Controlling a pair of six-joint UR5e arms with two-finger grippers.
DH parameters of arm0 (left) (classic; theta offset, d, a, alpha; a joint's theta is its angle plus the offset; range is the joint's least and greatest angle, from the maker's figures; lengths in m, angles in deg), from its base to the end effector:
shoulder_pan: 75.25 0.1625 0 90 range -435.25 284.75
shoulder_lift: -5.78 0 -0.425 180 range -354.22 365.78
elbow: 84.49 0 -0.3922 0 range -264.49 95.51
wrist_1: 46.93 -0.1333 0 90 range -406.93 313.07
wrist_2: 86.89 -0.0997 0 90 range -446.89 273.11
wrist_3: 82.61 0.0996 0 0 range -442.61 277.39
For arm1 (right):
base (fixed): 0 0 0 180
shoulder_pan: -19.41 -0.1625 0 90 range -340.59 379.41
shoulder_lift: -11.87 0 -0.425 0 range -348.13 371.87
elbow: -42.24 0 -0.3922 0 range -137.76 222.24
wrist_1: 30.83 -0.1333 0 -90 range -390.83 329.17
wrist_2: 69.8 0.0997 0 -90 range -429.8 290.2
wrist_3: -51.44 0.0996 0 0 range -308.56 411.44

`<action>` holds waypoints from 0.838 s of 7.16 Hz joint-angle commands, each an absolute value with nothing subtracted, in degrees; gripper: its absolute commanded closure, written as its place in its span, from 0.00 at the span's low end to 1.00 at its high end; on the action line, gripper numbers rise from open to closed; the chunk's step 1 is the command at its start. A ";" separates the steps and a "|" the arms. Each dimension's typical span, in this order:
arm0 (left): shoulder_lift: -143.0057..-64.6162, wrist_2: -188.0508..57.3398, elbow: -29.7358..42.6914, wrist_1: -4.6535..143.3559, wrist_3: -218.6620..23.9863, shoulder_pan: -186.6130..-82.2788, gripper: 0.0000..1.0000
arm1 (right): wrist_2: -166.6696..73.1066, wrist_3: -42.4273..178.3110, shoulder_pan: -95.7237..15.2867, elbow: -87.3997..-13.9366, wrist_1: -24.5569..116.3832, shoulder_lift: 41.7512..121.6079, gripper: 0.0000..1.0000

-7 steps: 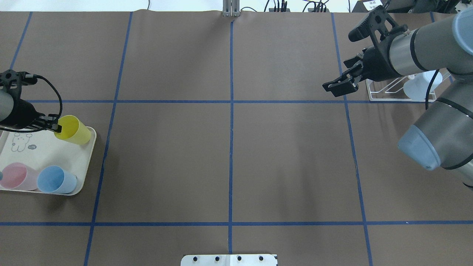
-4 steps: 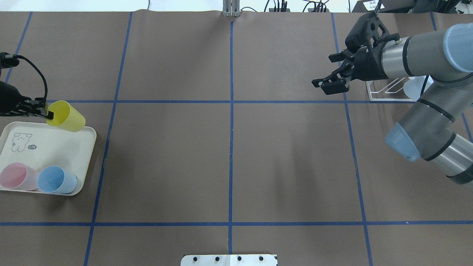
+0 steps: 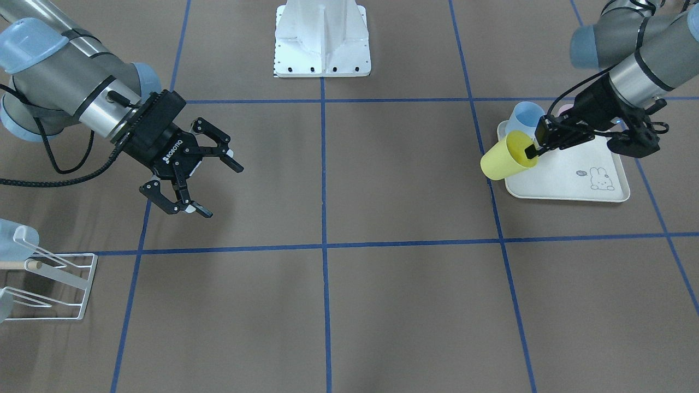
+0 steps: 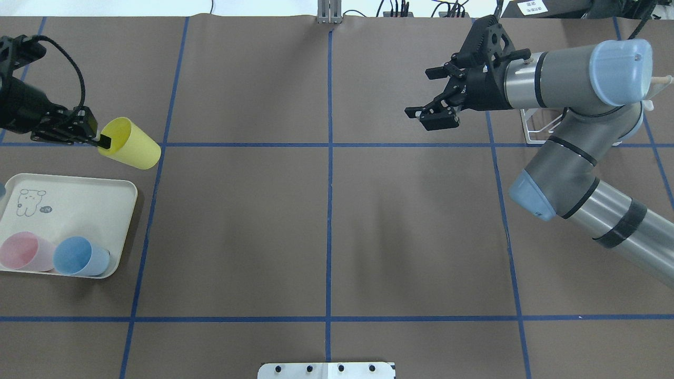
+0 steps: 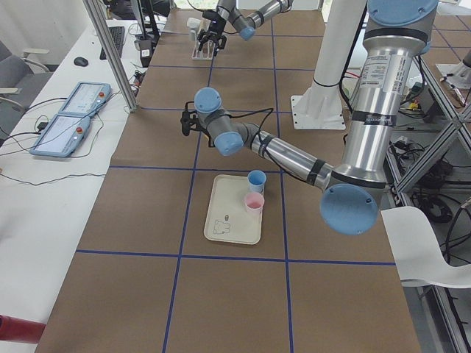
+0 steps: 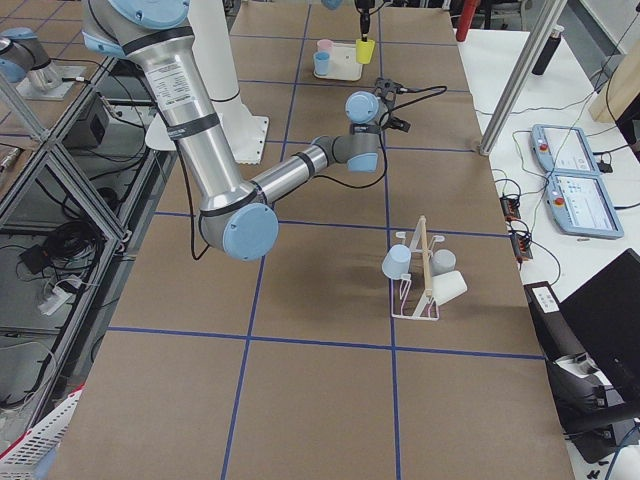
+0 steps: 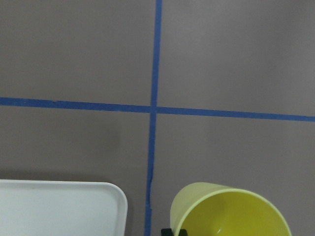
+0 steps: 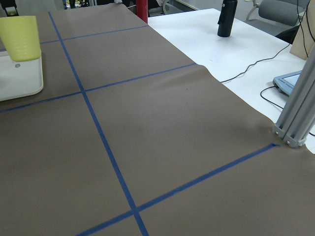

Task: Transfer IKEA cup to right arm and place on rack

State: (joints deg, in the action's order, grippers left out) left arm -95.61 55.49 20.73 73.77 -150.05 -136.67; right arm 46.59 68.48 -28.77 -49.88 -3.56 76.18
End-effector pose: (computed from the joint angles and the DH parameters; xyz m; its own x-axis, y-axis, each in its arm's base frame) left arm 0.2104 -0.4999 0.3524 0.3219 -0.1014 -0.9413 0.1014 0.9922 -0.0722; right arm -0.3467 -0.5210 0.2620 0.3531 -0.8898 0.2890 -0.1148 0.2654 0.9573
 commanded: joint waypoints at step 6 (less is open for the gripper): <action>-111.01 61.73 22.65 81.83 -182.62 -135.99 1.00 | 42.88 63.22 -19.54 -49.70 -17.19 70.50 0.00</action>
State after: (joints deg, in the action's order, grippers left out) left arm -109.47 61.66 22.69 81.45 -181.15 -136.27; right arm 43.65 63.27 -21.20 -49.81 -15.09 71.25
